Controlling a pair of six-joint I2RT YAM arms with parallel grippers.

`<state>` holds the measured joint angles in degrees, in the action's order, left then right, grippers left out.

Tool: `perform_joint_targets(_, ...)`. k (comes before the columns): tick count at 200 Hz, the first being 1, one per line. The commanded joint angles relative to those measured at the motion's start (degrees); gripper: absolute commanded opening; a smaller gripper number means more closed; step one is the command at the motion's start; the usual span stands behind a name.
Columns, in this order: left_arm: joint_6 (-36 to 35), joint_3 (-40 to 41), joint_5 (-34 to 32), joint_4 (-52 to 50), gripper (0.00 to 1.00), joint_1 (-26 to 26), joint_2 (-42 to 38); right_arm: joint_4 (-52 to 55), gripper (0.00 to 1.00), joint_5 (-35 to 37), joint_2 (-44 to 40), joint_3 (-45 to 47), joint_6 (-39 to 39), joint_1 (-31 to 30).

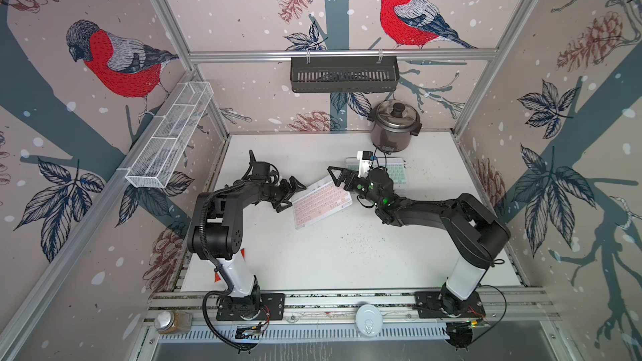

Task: Stack the numeric keypads
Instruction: Pick up the numeric keypad from the center of the board.

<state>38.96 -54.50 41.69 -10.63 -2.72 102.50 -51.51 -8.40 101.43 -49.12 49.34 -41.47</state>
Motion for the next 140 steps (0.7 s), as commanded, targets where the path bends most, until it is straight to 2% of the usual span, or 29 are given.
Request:
perform_joint_targets(1,3.2,-0.2,2.1,2.3,0.99,-2.1,1.8,5.2,0.99,-13.3,0.5,0.7,5.7,-0.6)
perform_joint_targets(140,7.3,-2.3,-0.6,6.1,0.99,-4.1,3.5,-7.4,1.00,-8.6,2.9,3.9,24.7,2.9)
